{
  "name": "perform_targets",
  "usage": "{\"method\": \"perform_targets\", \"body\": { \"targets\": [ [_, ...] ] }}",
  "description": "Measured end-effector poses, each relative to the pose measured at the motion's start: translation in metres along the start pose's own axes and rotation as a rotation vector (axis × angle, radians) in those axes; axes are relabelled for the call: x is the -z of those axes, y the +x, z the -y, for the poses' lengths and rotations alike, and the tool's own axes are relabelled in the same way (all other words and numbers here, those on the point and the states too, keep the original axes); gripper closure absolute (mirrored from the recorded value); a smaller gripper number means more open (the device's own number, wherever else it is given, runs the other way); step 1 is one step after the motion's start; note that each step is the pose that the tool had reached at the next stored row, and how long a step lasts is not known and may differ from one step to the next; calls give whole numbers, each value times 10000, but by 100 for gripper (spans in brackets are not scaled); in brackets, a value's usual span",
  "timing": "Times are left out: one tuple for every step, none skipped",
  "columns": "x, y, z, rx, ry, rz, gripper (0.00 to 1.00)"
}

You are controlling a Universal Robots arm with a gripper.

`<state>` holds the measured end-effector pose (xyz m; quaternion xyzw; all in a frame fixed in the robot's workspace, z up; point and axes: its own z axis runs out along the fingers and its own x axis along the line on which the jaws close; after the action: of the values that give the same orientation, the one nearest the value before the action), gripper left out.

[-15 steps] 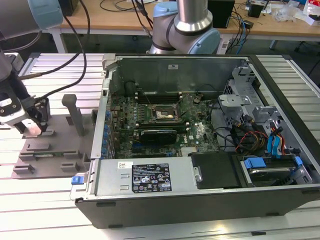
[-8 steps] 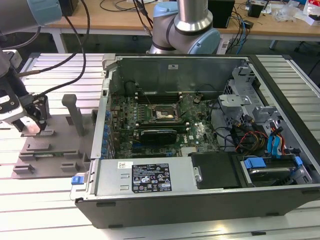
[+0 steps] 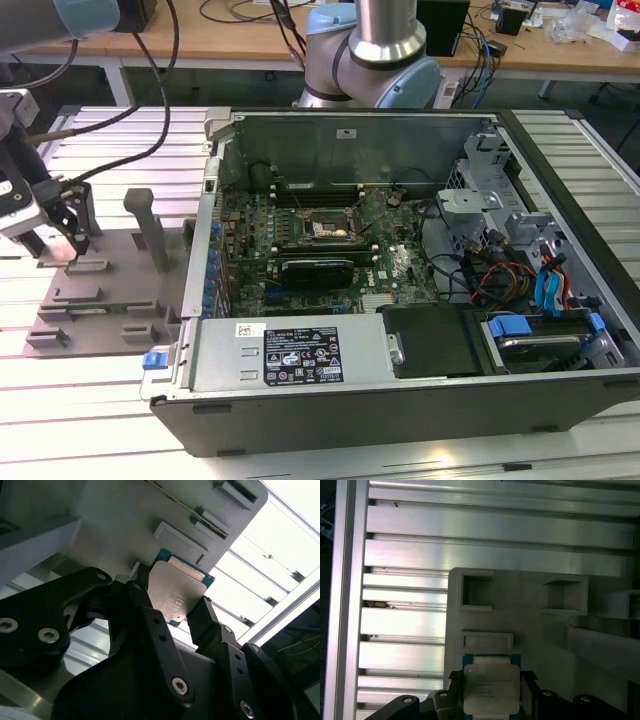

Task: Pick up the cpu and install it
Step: 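Pick up the cpu and move it towards the insertion slot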

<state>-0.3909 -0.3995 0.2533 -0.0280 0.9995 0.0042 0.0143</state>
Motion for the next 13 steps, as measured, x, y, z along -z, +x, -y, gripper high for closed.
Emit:
{"method": "perform_targets", "body": {
  "targets": [
    [33,-1,0,-1,0,1,45],
    [55,-2,0,0,0,0,45],
    [80,-2,-1,0,0,0,45],
    [108,-3,-1,0,1,0,45],
    [126,-4,-1,0,0,0,45],
    [136,-4,-1,0,0,0,45],
    [154,-5,-1,0,1,0,45],
    [168,-5,-1,0,0,0,45],
    [178,-5,-1,0,1,0,45],
    [190,-6,-1,0,0,0,45],
    [209,-6,-2,-1,0,0,45],
    [232,-7,-2,0,1,0,45],
    [251,-7,-2,0,0,0,45]
  ]
}}
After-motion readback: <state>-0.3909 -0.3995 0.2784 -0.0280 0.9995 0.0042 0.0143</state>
